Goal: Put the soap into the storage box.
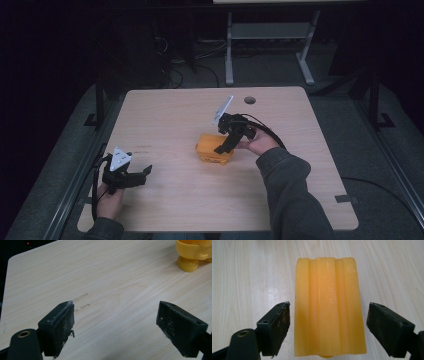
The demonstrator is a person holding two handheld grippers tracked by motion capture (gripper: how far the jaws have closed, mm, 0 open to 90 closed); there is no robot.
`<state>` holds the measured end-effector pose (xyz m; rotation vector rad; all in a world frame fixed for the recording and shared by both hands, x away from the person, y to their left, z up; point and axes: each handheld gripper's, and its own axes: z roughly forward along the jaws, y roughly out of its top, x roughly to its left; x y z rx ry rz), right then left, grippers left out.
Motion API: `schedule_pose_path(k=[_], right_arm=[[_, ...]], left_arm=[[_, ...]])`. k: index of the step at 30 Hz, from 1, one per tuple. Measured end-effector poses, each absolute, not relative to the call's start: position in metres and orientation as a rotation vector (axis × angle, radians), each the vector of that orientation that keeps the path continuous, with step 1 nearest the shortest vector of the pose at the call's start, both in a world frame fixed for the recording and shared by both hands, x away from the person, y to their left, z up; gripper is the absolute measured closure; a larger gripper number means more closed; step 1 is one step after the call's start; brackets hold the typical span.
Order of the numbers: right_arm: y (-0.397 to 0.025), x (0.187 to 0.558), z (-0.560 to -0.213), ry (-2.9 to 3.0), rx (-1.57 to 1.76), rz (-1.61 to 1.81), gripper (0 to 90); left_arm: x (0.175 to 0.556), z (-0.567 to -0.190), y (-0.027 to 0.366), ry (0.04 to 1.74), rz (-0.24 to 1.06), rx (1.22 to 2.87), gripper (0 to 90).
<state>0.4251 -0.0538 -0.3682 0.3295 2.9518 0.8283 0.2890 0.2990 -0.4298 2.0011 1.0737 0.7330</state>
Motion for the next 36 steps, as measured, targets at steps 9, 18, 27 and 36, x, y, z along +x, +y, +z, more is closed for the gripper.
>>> schedule_pose_path(k=[9, 18, 27, 36], right_arm=[[-0.062, 0.423, -0.366, 2.941, 0.345, 0.840, 18.8], [-0.071, 0.420, -0.362, 2.924, 0.359, 0.856, 19.2], [-0.083, 0.416, -0.360, 2.906, 0.394, 0.872, 19.7], [-0.092, 0.412, -0.357, 2.891, 0.426, 0.882, 20.0]], left_arm=[[0.289, -0.430, 0.299, 1.074, 0.731, 2.000, 14.1], [0.289, -0.430, 0.298, 1.074, 0.729, 2.003, 14.1], [0.289, -0.431, 0.298, 1.072, 0.731, 2.005, 14.1], [0.289, -0.431, 0.298, 1.072, 0.731, 2.005, 14.1]])
